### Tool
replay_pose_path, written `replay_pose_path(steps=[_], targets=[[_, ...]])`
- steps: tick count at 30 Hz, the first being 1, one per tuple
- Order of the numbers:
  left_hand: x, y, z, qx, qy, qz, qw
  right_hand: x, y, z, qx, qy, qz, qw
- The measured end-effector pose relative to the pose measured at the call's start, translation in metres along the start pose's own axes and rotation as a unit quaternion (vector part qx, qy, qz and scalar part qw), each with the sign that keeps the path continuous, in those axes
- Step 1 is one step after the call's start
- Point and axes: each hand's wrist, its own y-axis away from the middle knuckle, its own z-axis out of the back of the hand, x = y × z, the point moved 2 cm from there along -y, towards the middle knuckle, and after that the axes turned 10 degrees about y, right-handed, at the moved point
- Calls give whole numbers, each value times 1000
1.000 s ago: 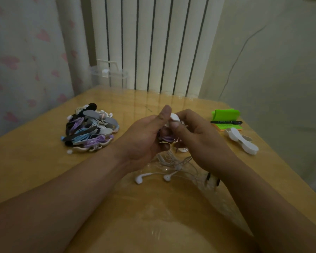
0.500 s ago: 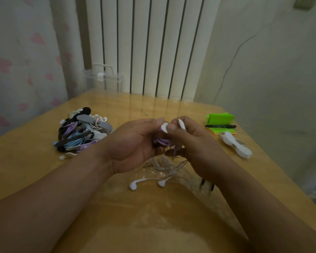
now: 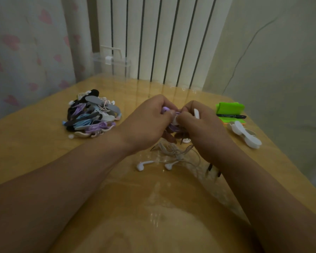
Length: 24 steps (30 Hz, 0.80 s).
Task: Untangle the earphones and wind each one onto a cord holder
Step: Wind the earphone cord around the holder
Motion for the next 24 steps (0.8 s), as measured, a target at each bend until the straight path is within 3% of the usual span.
replay_pose_path(steps=[3,7,15,20,24], targets=[[3,-1,-2,-18,-73,-50,996,-1,1,-3,-46,78,24,996],[11,-3,-9,-17,-14,-40,999,-4,0,-5,-113,106,36,987],[18,-6,-13,-86,-23,-74,993,-12,-5,-12,-119,120,92,981],[19,-9,-14,-88,121,28,988,-15,-10,-13,-81,179,125,972],[19,-8,-19,-31,280,81,956,-15,-14,-5,-39,226,98,968]])
